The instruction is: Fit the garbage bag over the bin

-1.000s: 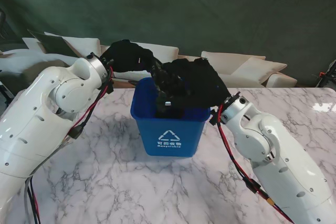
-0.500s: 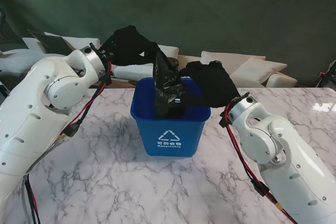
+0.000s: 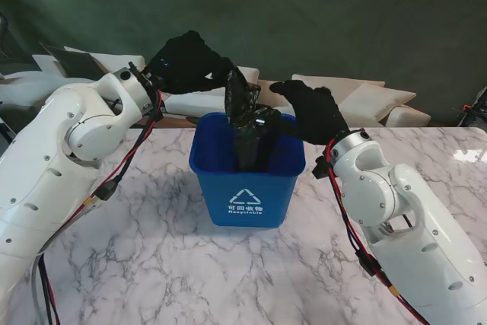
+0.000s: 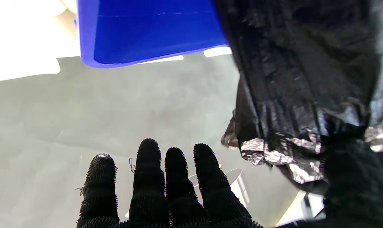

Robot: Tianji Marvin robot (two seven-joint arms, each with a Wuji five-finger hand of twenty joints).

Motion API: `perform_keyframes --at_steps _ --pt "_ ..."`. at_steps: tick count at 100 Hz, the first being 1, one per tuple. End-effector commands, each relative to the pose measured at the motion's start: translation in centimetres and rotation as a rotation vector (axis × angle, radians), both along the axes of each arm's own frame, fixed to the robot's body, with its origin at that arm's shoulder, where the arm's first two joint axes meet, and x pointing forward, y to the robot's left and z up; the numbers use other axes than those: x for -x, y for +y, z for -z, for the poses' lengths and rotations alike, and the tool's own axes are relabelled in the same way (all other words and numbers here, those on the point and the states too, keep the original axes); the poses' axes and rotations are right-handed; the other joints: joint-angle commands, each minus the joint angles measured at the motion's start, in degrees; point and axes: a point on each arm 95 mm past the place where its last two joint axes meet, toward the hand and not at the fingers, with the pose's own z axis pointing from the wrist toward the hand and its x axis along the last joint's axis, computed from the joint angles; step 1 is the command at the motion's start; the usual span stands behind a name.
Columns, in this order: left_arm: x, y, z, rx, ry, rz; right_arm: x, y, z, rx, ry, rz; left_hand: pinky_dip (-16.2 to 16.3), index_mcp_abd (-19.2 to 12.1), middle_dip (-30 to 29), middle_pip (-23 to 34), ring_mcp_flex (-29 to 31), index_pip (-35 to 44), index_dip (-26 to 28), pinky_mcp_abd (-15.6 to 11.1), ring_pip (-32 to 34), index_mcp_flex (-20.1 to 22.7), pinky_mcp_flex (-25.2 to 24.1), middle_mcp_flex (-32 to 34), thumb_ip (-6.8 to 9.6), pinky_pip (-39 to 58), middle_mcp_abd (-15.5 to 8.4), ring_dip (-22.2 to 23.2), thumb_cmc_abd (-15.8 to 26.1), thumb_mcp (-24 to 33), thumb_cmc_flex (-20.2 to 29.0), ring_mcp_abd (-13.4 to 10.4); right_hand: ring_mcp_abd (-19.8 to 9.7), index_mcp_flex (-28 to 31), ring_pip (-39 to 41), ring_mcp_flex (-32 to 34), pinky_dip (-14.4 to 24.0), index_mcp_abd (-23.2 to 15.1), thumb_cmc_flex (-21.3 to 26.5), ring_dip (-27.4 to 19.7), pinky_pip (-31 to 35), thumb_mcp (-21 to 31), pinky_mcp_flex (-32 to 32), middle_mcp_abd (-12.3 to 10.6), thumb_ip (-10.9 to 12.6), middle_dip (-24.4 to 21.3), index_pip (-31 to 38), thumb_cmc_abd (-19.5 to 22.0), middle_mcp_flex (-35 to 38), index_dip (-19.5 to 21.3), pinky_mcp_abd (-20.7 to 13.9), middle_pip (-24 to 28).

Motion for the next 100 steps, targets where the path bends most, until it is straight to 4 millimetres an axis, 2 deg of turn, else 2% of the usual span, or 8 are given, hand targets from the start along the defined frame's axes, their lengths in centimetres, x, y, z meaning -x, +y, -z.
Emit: perform_keyframes --at_steps 1,5,9,16,23,57,85,100 --pt "0.1 -0.1 -0.1 -0.010 -0.007 0.007 0.1 -0.5 -0.5 -0.012 0.014 0.010 -0.58 -1.10 0.66 -0.86 -1.07 1.21 0.50 -0.40 -1.08 -1.99 -0.96 -0.98 -1.12 0.16 -0.72 -0.56 1.19 0.33 3.57 -0.88 0.56 -0.35 -1.74 -1.44 -0.64 1.14 0.12 -0.60 -1.59 -0.17 -1.44 0.35 -0.27 -0.77 -1.98 -0.84 -2.09 -0.86 0.67 -1.80" --pt "0.1 0.0 -0.1 -0.007 -0.014 0.009 0.2 -0.8 -0.7 -0.029 0.026 0.013 -0.59 -1.08 0.69 -0.87 -1.08 1.26 0.50 -0.49 -1.08 -2.05 -0.96 -1.00 -1.14 0.17 -0.75 -0.57 1.22 0.31 3.61 -0.92 0.49 -1.19 -2.11 -1.07 -0.55 0.05 4.35 -0.70 -1.82 -0.09 -0.64 0.09 -0.26 -0.96 -2.34 -3.08 -2.20 -0.54 0.65 -2.09" --pt "0.2 0.0 -0.1 -0.006 -0.017 0.009 0.3 -1.2 -0.9 -0.027 0.042 0.008 -0.61 -1.12 0.71 -0.88 -1.05 1.32 0.48 -0.52 -1.06 -2.08 -0.96 -0.99 -1.13 0.17 -0.73 -0.58 1.23 0.33 3.70 -0.88 0.10 -5.81 -2.77 -1.20 -0.20 -4.45 12.08 -0.90 -2.75 -2.55 -0.34 -1.42 0.66 -1.34 -2.82 -4.91 -3.58 1.70 0.27 -2.77" --pt "0.3 0.1 -0.2 -0.007 -0.018 0.007 0.5 -1.8 -1.1 -0.020 0.050 0.010 -0.62 -1.02 0.73 -0.86 -1.07 1.37 0.42 -0.53 -1.04 -2.06 -0.95 -0.93 -1.13 0.18 -0.62 -0.59 1.21 0.29 3.73 -0.82 0.07 -8.45 -3.11 -1.15 -0.16 -5.99 15.95 -1.07 -3.11 -2.37 -0.23 -3.14 1.15 -1.22 -3.10 -8.02 -4.21 2.35 0.26 -2.52" --pt "0.2 0.2 -0.3 -0.014 -0.020 0.001 0.8 -2.0 -1.0 -0.017 0.056 0.000 -0.61 -1.09 0.74 -0.85 -1.02 1.38 0.37 -0.59 -0.99 -2.09 -0.90 -0.92 -1.14 0.21 -0.66 -0.58 1.26 0.25 3.70 -0.83 0.03 -9.46 -3.92 -1.13 -0.11 -5.70 14.09 -1.41 -3.59 -2.30 -0.09 -3.55 1.39 -0.95 -2.58 -9.23 -4.99 2.89 0.20 -1.91" --pt "0.2 0.0 -0.3 -0.003 -0.028 0.009 -0.3 -1.4 -1.6 -0.081 0.013 0.027 -0.66 -1.33 0.77 -0.95 -1.25 1.63 0.34 -0.72 -1.05 -2.31 -1.10 -1.17 -1.23 0.16 -0.85 -0.67 1.45 0.12 3.74 -0.98 -0.21 -6.39 -3.77 -1.04 0.87 -3.17 4.80 -0.73 -5.40 -0.41 -0.54 -2.83 0.24 -0.89 0.94 -4.99 -4.45 3.40 0.67 -1.51" --pt "0.2 -0.2 -0.4 0.006 -0.042 0.027 -1.5 0.0 -3.1 -0.079 0.042 0.010 -0.66 -1.56 0.74 -1.06 -1.57 1.81 0.29 -0.95 -1.21 -2.69 -1.19 -1.50 -1.36 0.15 -1.01 -0.80 1.73 -0.07 3.73 -1.13 -0.28 -4.24 -3.72 -0.89 1.27 -2.67 3.51 -0.67 -5.91 0.38 -0.45 -2.42 -0.14 -0.95 2.30 -5.91 -4.47 3.78 1.02 -1.67" --pt "0.1 -0.3 -0.2 0.021 -0.046 0.037 -2.2 0.3 -3.5 -0.055 0.084 0.012 -0.67 -2.00 0.66 -1.16 -1.65 1.94 0.25 -1.04 -1.34 -2.81 -1.34 -1.55 -1.50 0.08 -1.09 -0.91 1.77 -0.20 3.78 -1.17 -0.24 0.15 -4.15 -1.02 1.59 -1.88 1.65 -0.94 -6.79 2.01 -0.50 -1.45 -0.55 -1.58 8.27 -6.76 -4.05 7.40 1.25 -2.92"
